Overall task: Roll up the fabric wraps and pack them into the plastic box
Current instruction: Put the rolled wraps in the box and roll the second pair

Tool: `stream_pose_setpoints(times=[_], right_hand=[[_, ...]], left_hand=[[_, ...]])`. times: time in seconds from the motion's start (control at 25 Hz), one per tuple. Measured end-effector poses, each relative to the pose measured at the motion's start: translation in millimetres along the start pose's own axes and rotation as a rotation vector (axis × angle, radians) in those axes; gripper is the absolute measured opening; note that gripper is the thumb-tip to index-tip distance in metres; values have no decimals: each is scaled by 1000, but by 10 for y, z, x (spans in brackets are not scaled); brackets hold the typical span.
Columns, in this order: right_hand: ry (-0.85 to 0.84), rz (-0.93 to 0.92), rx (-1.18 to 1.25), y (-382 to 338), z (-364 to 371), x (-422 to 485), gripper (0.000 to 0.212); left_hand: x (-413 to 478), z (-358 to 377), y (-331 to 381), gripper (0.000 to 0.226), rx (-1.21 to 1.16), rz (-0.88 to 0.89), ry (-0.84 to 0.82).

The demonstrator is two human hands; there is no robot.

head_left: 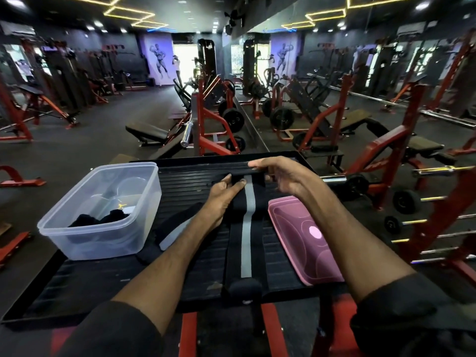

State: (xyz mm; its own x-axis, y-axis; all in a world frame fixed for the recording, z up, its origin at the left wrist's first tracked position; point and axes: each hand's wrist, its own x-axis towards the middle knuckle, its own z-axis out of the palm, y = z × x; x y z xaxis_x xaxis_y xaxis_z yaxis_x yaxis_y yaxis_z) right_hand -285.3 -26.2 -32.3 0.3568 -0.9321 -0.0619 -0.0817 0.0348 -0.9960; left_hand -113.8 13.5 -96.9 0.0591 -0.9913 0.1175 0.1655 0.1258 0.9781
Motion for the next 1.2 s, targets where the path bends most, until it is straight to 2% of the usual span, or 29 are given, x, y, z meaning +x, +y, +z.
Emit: stream_pose_setpoints(times=[0.2,0.32,0.44,0.52,0.68,0.92,1.04,1.12,1.2], right_hand=[[18,-37,-113,230,-7,77,10],[-8,-71,-151,346,-8,48,17],[69,-254,-166,432,38,13,29],[104,-349,-202,471,74,-6,32],[127,-439,-190,502,150,-53,33],[159,-505,-194,552,146,-21,31],[91,-396,-123,482,142,-51,34],[-30,-209,35,379,87,-94,33],[-58,-83,210,323,54,-93,26]], left_hand=[[27,-48,-12,28,82,-23,12],[-25,-213,43,35,77,-17,-195],[-6,-301,128,36,182,-81,-286],[77,-347,90,32,352,-3,-246],[133,-398,-58,29,624,295,-193],[99,-346,28,33,591,307,-183],[52,-338,20,34,563,377,-104],[-6,-316,21,34,554,410,-54],[-43,-299,38,34,564,443,-34]])
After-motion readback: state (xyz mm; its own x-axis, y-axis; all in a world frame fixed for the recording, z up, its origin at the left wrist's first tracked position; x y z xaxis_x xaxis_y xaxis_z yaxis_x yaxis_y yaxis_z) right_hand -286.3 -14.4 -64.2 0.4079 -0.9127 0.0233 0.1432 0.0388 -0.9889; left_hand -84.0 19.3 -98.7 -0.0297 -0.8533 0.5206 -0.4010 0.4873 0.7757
